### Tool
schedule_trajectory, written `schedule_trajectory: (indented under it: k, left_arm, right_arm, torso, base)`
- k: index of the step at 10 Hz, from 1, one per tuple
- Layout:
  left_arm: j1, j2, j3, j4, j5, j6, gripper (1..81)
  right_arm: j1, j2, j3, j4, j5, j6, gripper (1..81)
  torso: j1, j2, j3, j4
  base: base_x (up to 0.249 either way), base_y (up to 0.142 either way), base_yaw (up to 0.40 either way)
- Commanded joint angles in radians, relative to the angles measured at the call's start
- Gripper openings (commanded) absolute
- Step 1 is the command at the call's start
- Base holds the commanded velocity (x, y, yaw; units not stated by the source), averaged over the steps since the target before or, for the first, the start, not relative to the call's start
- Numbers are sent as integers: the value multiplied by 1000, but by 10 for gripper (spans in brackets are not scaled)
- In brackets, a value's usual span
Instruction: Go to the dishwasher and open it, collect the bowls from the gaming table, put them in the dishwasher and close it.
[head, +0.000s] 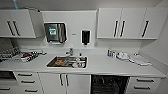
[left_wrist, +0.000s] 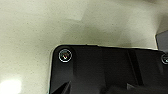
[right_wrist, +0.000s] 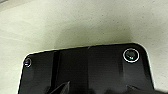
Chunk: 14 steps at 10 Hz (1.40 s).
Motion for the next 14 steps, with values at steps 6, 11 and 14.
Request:
schedule_trajectory:
  k: [6, 11, 14]
  left_arm:
    - [-38, 3, -1, 3, 39, 4, 811]
    - [-38, 0, -21, 4, 41, 5, 811]
    - [-38, 6, -24, 7, 41, 5, 811]
  right_arm:
    - [57, 23, -8, -8, -46, -14, 811]
    - [55, 33, -8, -7, -46, -14, 811]
    - [45, 37, -9, -10, -46, -14, 811]
  torso:
    - [-175, 272, 116, 0]
    - [-270, 414, 126, 0]
    - [-335, 515, 137, 0]
  base:
    - [0, 0, 0]
    - [0, 0, 0]
    - [0, 0, 0]
